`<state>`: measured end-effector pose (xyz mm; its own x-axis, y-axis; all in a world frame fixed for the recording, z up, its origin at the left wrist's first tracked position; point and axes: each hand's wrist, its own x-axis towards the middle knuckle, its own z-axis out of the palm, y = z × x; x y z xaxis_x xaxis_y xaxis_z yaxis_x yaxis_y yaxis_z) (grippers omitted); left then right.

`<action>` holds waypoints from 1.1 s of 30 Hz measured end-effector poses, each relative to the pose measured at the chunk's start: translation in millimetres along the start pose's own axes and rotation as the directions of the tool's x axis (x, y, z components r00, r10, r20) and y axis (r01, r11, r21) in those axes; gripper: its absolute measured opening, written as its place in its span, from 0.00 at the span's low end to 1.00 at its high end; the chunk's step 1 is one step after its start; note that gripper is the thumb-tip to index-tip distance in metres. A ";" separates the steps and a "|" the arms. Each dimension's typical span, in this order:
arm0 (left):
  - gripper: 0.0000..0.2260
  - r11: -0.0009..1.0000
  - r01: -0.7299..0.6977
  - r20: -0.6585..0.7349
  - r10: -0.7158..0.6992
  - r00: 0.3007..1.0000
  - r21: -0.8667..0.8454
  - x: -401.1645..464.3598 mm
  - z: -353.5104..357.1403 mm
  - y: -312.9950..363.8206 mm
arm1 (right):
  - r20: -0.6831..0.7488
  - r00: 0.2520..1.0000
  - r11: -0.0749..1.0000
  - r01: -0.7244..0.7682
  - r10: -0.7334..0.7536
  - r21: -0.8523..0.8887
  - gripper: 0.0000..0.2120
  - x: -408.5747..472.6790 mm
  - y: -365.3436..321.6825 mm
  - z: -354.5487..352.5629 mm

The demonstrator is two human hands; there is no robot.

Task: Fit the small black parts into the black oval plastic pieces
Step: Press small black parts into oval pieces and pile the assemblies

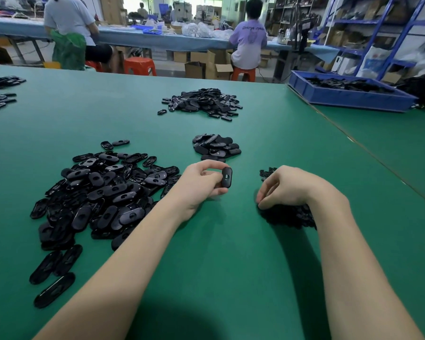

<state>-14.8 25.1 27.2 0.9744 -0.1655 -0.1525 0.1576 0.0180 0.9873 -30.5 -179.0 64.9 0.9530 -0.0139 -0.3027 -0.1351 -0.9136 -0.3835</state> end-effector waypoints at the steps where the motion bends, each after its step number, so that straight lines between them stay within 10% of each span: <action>1: 0.10 0.999 0.006 -0.001 -0.006 1.000 -0.040 -0.2 0.1 0.6 | -0.003 1.000 1.000 0.002 -0.002 -0.006 0.04 0.1 -0.8 0.5; 17: 0.10 0.988 0.033 0.037 -0.027 0.999 -0.152 -2.0 -5.1 1.7 | -0.136 0.979 0.680 0.205 -0.155 0.704 0.02 7.7 -19.2 13.4; 33: 0.06 0.985 -0.019 0.076 0.032 0.997 -0.171 -4.9 -6.6 7.4 | -0.287 0.947 0.769 0.292 -0.147 0.569 0.02 11.7 -24.4 17.0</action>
<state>-17.3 32.5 35.0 0.9640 -0.2389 -0.1171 0.1647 0.1899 0.9679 -20.6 -149.9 55.8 0.9998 0.0040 0.0205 0.0199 -0.4752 -0.8796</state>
